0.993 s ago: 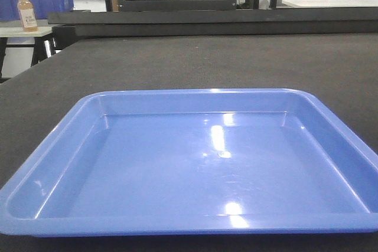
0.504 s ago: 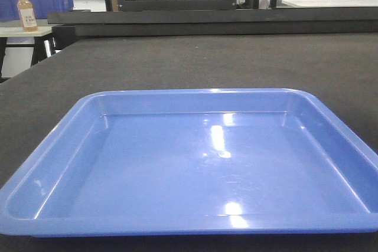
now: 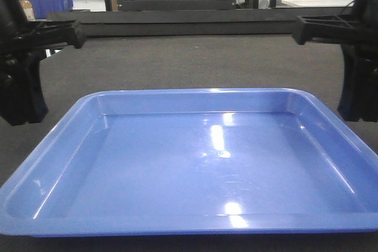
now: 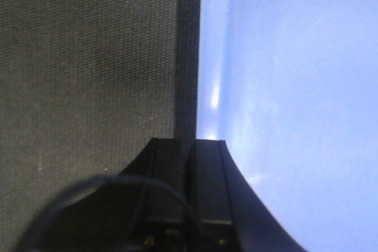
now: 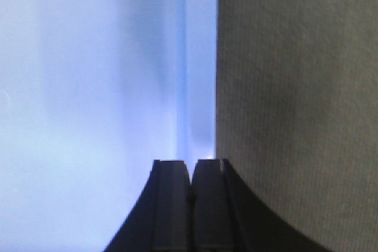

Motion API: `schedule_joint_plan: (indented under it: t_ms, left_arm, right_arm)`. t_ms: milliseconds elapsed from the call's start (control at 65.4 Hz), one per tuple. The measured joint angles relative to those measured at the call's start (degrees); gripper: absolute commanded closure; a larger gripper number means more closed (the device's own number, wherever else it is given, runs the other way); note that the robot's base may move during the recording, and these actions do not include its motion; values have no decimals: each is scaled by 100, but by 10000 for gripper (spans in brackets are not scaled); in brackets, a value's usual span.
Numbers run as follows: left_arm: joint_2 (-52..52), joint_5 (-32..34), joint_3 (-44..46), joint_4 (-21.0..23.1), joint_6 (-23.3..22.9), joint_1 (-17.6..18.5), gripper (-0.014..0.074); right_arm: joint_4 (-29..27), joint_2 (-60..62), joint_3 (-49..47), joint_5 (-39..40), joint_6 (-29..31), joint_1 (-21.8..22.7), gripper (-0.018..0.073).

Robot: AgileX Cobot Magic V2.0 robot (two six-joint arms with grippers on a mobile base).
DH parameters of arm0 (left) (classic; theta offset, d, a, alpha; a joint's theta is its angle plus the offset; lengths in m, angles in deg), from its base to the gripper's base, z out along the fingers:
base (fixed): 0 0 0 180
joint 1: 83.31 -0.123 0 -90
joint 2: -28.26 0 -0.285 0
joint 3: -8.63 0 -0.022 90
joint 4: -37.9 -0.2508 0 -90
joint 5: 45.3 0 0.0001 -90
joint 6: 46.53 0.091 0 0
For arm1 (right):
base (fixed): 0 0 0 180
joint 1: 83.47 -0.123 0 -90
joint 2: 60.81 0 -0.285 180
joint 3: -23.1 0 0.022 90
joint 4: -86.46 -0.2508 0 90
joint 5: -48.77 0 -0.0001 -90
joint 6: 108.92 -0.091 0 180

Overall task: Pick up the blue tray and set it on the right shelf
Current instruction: 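Lower both grippers onto opposite side rims of the blue tray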

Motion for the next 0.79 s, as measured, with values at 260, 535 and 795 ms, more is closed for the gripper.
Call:
schedule_joint_plan:
  t_ms: [260, 535, 795]
  left_arm:
    - [-162, -62, 65, 308, 0, 0, 640]
    - [-172, -73, 65, 403, 89, 0, 293]
    - [-539, -73, 65, 281, 89, 0, 270]
  right_arm:
    - [18, -226, -88, 25, -8, 0, 514]
    - [163, -226, -95, 101, -22, 0, 147]
    - [171, -341, -95, 192, -22, 0, 35]
